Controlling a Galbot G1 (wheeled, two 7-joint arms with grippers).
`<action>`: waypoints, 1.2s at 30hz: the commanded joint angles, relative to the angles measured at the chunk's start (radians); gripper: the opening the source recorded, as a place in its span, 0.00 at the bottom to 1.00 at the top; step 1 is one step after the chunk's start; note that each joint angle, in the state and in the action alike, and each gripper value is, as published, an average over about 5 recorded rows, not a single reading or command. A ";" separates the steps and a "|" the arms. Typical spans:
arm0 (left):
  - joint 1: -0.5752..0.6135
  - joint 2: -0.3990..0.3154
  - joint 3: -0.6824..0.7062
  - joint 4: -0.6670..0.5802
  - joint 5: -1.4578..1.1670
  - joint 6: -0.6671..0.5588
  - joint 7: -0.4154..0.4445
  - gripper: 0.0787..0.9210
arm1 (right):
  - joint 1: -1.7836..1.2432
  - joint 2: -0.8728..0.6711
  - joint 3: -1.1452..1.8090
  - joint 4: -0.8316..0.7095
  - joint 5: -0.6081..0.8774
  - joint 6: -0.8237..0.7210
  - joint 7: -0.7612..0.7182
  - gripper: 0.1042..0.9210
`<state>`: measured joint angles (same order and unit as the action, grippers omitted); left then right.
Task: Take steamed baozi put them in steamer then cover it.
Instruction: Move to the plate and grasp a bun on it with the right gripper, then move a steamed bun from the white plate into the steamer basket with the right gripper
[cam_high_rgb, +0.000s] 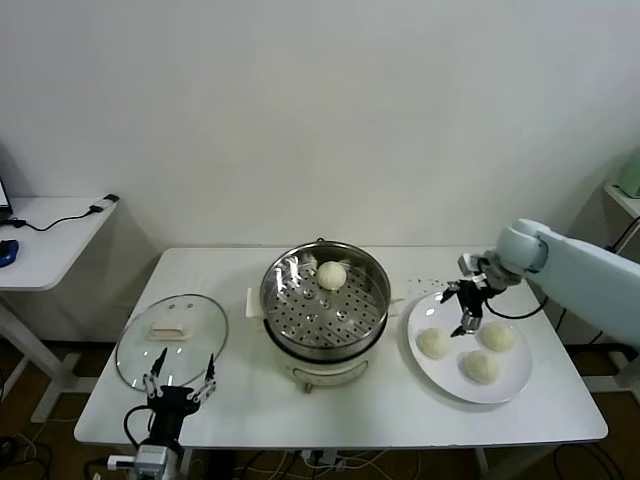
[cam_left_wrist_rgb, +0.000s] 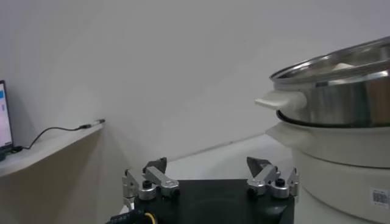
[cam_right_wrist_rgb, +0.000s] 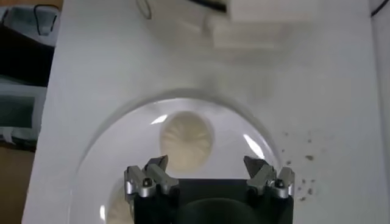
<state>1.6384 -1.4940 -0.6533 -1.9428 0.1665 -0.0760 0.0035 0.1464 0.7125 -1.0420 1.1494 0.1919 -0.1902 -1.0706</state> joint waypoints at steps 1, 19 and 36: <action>0.002 -0.004 0.000 0.007 0.003 0.000 -0.001 0.88 | -0.146 0.046 0.098 -0.053 -0.055 -0.023 0.009 0.88; 0.013 -0.006 -0.006 0.019 0.002 -0.013 -0.001 0.88 | -0.131 0.097 0.084 -0.095 -0.052 -0.018 0.000 0.86; 0.015 -0.006 0.001 0.019 0.002 -0.017 -0.002 0.88 | -0.088 0.058 0.092 -0.086 -0.017 -0.016 0.004 0.73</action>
<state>1.6557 -1.4986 -0.6558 -1.9241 0.1682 -0.0928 0.0015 0.0419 0.7886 -0.9547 1.0536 0.1546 -0.2048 -1.0690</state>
